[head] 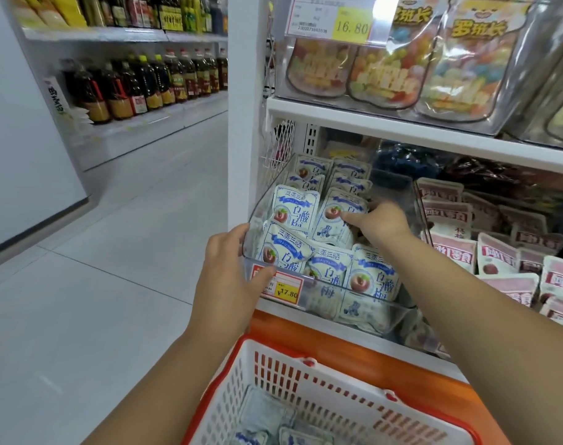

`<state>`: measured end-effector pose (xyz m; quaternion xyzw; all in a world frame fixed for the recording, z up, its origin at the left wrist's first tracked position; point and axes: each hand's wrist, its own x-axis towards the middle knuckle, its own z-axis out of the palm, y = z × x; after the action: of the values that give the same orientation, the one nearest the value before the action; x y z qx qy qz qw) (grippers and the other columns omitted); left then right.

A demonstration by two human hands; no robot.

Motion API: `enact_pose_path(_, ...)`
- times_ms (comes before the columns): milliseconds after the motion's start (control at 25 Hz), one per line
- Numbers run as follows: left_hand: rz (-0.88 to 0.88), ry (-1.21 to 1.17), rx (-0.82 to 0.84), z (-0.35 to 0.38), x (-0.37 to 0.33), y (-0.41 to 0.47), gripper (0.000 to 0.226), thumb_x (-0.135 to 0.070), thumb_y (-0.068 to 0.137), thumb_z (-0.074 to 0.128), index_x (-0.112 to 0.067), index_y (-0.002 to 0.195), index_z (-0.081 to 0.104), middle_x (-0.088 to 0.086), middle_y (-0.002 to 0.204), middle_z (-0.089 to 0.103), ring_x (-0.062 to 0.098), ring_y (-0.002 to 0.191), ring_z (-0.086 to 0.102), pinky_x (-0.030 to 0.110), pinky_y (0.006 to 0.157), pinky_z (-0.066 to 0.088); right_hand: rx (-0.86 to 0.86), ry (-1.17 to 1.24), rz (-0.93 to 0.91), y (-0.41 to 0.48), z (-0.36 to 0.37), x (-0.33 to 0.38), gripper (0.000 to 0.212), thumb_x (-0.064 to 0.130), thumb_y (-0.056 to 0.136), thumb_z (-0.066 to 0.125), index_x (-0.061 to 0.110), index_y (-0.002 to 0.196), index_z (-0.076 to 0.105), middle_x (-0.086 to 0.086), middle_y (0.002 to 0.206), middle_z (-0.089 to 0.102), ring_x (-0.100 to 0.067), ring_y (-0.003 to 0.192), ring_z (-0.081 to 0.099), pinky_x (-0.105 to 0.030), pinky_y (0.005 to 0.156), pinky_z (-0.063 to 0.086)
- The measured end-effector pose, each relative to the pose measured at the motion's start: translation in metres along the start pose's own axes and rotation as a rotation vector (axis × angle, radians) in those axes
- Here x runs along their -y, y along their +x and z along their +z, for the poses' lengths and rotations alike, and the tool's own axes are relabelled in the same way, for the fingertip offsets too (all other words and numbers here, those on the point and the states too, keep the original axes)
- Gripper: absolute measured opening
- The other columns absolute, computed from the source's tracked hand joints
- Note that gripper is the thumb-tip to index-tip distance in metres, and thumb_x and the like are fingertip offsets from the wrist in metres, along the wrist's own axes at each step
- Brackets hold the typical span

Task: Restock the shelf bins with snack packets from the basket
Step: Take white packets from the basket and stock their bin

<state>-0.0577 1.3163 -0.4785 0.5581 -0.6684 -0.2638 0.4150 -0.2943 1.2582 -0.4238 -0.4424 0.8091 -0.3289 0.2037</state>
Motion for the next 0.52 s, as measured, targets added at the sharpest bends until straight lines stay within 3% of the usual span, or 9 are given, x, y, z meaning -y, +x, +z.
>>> enact_pose_path(120,0.009,0.034,0.021,-0.001,0.002,-0.008,0.073,-0.033,0.083,0.073,-0.033,0.144,0.033,-0.007,0.138,0.041,0.001,0.108,0.048,0.013,0.076,0.043,0.038,-0.1,-0.012,-0.01,-0.011,0.003,0.04,0.036,0.088,0.07,-0.003,0.095,0.059,-0.013,0.078,0.065,-0.025,0.069,0.06,-0.033,0.061,0.049)
enact_pose_path(280,0.0,0.076,-0.034,-0.003,0.005,-0.031,0.077,-0.032,0.084,0.073,-0.027,0.147,0.031,0.0,0.142,0.037,0.01,0.122,0.047,0.031,0.098,0.046,-0.084,0.081,-0.211,-0.044,-0.026,-0.003,0.039,0.02,0.098,0.054,0.013,0.136,0.048,-0.003,0.119,0.062,-0.018,0.098,0.059,-0.023,0.077,0.047)
enact_pose_path(360,0.029,0.071,-0.118,0.001,0.008,-0.044,0.07,-0.031,0.085,0.072,-0.022,0.144,0.037,0.003,0.135,0.04,0.018,0.122,0.049,0.039,0.101,0.046,-0.208,0.401,-0.38,-0.088,-0.028,-0.014,0.032,0.01,0.099,0.047,0.022,0.129,0.053,0.005,0.114,0.061,-0.011,0.094,0.059,-0.022,0.077,0.052)
enact_pose_path(440,0.084,0.073,-0.145,0.014,0.016,-0.064,0.057,-0.022,0.085,0.071,-0.018,0.136,0.045,0.002,0.123,0.044,0.018,0.112,0.054,0.038,0.094,0.05,-0.224,0.682,-0.475,-0.142,-0.015,-0.04,0.034,0.001,0.096,0.043,0.03,0.106,0.058,0.003,0.097,0.064,-0.015,0.082,0.062,-0.028,0.068,0.053)
enact_pose_path(520,0.097,0.149,0.03,0.037,0.035,-0.094,0.048,-0.018,0.087,0.067,-0.018,0.131,0.048,-0.001,0.118,0.045,0.016,0.105,0.057,0.036,0.09,0.051,-0.131,0.648,-0.413,-0.185,0.017,-0.09,0.038,-0.004,0.093,0.044,0.031,0.093,0.057,0.005,0.085,0.063,-0.015,0.071,0.059,-0.029,0.06,0.048)
